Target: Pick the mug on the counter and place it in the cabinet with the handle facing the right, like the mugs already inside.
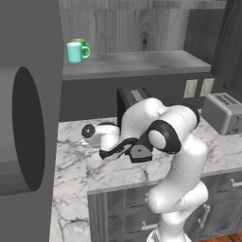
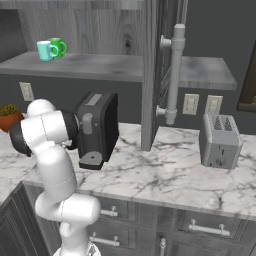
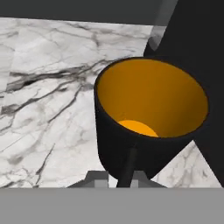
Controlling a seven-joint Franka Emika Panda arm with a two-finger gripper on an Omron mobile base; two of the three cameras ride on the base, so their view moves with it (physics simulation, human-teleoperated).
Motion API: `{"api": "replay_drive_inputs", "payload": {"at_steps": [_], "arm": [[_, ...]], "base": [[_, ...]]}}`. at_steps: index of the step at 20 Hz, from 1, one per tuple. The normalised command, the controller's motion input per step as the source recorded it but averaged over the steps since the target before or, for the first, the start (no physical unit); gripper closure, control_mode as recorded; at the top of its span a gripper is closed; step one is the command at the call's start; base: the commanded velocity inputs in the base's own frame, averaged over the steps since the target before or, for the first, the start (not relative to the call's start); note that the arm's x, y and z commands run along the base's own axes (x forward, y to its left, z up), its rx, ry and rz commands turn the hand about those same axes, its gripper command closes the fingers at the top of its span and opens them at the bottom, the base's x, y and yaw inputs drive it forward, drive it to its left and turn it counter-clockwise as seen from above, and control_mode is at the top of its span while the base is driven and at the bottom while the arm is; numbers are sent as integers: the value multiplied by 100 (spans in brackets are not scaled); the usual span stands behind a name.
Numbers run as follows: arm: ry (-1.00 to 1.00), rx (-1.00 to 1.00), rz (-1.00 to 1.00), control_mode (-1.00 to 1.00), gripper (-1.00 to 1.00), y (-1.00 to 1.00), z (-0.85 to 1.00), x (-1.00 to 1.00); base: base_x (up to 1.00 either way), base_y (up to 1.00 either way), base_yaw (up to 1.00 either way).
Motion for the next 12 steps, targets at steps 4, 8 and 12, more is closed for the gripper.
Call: {"api": "replay_drive_inputs", "payload": {"at_steps": [4,8,12], "arm": [[-22,-10,0,-100,100,5,0,-82],[-24,-5,0,-100,100,0,2,-76],[-23,0,0,-100,100,0,26,-67]], "base": [[0,0,0],[0,0,0],[0,0,0]]}}
